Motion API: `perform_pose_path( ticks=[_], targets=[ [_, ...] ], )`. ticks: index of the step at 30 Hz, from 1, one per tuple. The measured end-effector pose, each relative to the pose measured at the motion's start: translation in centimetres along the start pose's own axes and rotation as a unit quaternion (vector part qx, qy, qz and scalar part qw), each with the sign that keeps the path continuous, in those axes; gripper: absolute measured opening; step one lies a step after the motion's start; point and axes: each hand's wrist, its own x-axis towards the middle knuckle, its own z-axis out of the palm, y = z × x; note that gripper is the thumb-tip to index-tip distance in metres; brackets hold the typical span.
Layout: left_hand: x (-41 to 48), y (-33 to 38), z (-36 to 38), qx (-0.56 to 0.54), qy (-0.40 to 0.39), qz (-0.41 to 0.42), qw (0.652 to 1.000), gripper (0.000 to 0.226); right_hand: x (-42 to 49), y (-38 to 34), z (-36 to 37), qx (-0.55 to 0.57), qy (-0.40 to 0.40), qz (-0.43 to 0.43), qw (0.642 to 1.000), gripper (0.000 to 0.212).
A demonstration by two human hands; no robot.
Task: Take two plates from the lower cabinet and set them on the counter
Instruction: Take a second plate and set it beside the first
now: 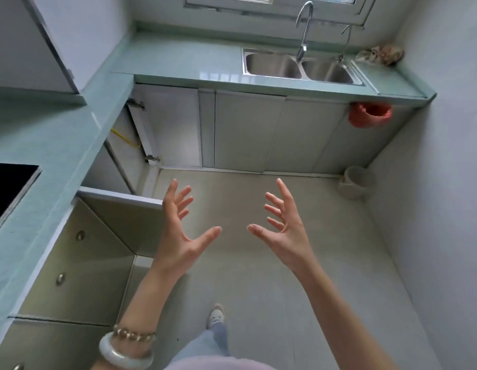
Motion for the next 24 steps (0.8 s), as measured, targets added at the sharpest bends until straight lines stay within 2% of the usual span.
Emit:
perform_pose_path(
  ticks=[11,14,19,24],
  targets=[
    [14.7,-0.4,3.7,0.022,-0.008,-0.01,1.0,0.111,15.1,0.7,-2.8,0.015,0.0,0.016,1.0,0.099],
    [17.8,-1.0,4.9,0.026,0.011,-0.027,0.999,0.11,19.4,1.7,-3.7,0.015,-0.017,0.021,1.0,0.099],
    [23.8,-2.6,7.6,0.03,0.079,-0.062,0.994,0.111,28.4,3.6,-5.1,0.019,-0.08,0.017,0.997,0.101],
    [30.7,-2.7,11.5,0.061,0.187,-0.09,0.976,0.112,39.3,4.3,-6.9,0.02,-0.18,0.001,0.983,0.099]
  ],
)
